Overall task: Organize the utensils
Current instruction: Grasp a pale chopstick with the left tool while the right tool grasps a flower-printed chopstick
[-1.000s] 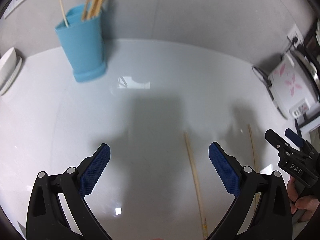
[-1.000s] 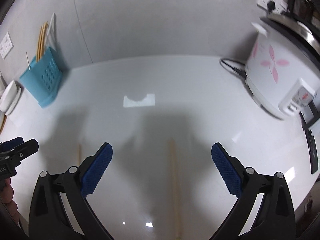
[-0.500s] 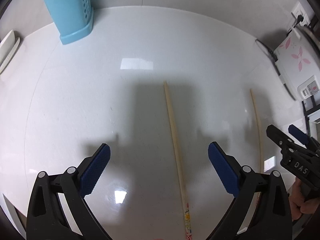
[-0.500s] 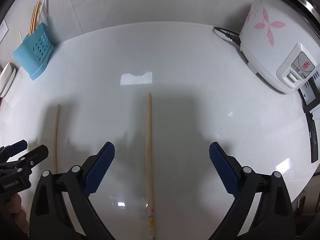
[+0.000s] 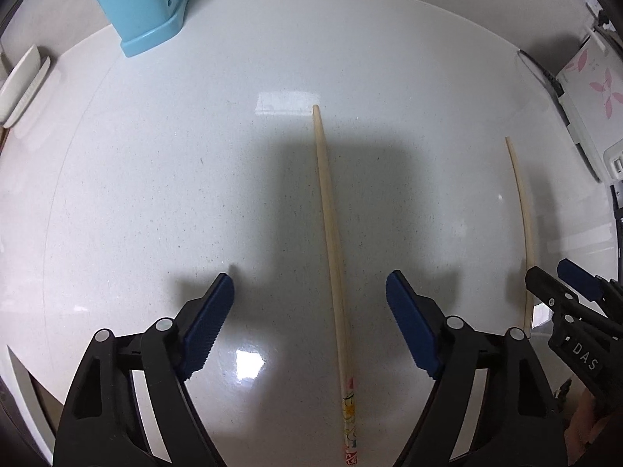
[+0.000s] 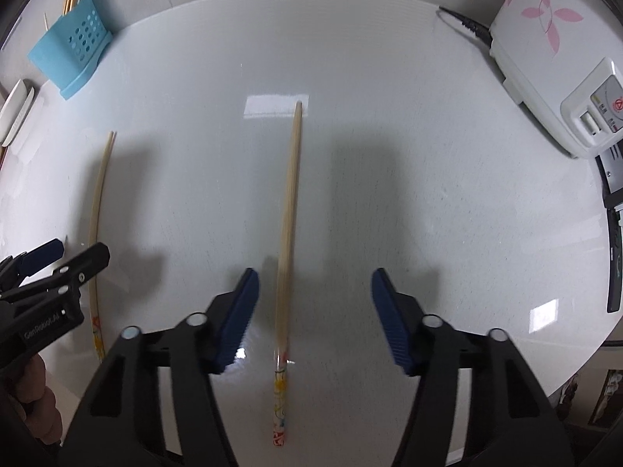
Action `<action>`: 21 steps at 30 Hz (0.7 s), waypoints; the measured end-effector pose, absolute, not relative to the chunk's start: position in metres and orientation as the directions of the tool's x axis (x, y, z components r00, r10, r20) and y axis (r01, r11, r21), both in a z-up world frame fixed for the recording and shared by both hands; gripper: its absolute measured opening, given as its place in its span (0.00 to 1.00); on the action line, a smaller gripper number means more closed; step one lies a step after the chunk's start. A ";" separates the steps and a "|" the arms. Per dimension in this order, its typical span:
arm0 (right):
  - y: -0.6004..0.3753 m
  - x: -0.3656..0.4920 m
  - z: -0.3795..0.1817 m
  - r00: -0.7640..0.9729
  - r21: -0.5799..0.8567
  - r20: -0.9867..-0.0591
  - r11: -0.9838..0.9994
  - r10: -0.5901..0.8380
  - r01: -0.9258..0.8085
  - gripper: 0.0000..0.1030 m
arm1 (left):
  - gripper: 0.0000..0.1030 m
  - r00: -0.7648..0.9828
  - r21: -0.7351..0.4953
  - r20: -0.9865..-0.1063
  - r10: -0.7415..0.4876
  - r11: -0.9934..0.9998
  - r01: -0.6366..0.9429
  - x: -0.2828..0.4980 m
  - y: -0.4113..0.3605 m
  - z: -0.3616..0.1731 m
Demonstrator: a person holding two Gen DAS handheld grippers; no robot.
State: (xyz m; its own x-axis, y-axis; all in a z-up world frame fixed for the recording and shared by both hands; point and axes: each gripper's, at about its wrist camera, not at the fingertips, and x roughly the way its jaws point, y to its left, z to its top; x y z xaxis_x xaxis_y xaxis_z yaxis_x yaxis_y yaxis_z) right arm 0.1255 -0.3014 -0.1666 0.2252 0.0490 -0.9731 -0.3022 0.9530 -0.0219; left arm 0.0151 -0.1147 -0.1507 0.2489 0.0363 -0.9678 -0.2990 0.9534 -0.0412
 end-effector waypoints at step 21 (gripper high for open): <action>-0.279 0.137 -0.162 0.159 0.007 -0.986 0.955 0.057 -0.297 0.06 | 0.06 0.222 -0.036 -0.975 0.029 0.958 -0.285 0.014 -0.108 -0.142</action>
